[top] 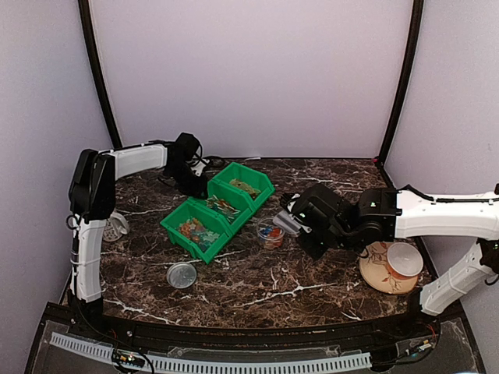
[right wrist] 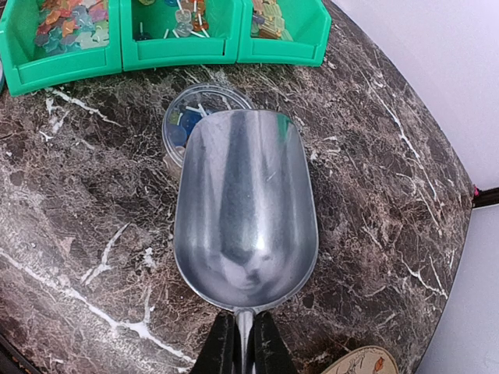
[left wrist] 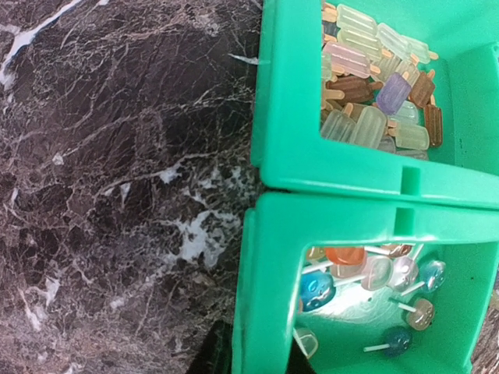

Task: Pack the candies
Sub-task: Pick up the storage box from the center of the board.

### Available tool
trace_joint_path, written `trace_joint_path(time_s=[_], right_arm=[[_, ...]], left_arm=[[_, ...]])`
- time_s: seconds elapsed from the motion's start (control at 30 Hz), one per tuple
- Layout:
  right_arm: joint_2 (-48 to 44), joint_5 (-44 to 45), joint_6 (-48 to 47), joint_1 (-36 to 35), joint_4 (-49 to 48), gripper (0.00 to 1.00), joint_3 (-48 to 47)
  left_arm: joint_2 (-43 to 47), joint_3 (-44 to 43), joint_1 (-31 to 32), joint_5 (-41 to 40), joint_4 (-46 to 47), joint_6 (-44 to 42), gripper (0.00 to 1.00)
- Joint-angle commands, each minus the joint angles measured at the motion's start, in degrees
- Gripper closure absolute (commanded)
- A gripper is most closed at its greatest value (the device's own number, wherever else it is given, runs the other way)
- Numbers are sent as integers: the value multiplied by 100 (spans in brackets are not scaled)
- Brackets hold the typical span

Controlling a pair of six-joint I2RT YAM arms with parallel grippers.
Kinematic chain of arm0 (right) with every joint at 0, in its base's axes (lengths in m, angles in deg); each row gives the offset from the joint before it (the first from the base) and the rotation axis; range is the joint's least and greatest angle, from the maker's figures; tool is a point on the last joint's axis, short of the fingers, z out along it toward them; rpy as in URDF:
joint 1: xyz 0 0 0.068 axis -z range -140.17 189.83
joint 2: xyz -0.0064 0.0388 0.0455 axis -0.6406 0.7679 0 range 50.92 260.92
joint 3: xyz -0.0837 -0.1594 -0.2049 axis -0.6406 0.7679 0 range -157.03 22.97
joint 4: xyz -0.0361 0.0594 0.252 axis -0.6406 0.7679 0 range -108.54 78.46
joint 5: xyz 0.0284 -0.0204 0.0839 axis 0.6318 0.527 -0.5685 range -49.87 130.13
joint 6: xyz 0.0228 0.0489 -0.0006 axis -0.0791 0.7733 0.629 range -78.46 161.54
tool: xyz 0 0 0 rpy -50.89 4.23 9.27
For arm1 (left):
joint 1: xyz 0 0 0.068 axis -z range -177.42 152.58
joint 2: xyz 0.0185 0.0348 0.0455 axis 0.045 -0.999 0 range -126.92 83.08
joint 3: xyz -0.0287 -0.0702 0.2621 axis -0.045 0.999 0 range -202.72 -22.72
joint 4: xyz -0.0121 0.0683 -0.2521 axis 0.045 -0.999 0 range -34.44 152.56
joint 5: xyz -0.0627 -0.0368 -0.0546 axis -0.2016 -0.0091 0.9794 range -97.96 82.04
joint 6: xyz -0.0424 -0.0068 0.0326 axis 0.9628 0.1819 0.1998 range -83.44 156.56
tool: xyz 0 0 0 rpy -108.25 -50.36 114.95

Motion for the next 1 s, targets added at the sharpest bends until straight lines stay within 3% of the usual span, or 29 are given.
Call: trace_joint_path(time_s=[0.0,0.17,0.67,0.8,0.97], right_arm=[[53,88,64,-58,-71,100,-214],[62,94,63,-57,-62,100,-228],[15,246,64,-65,-5,100,-193],[2,303,30,-63,5,100,-223],[-13,208,-57,-64,-29,100,-254]], left_arm=[[-52,-151,-18,-80,-212,-36,87],[-53,-267,-18,-104,-278,-36,100],[457,-654,-83,-12,-760,290,100],[928,-312,-80,50,-822,406,100],[1753,750,-80,180,-513,488,100]])
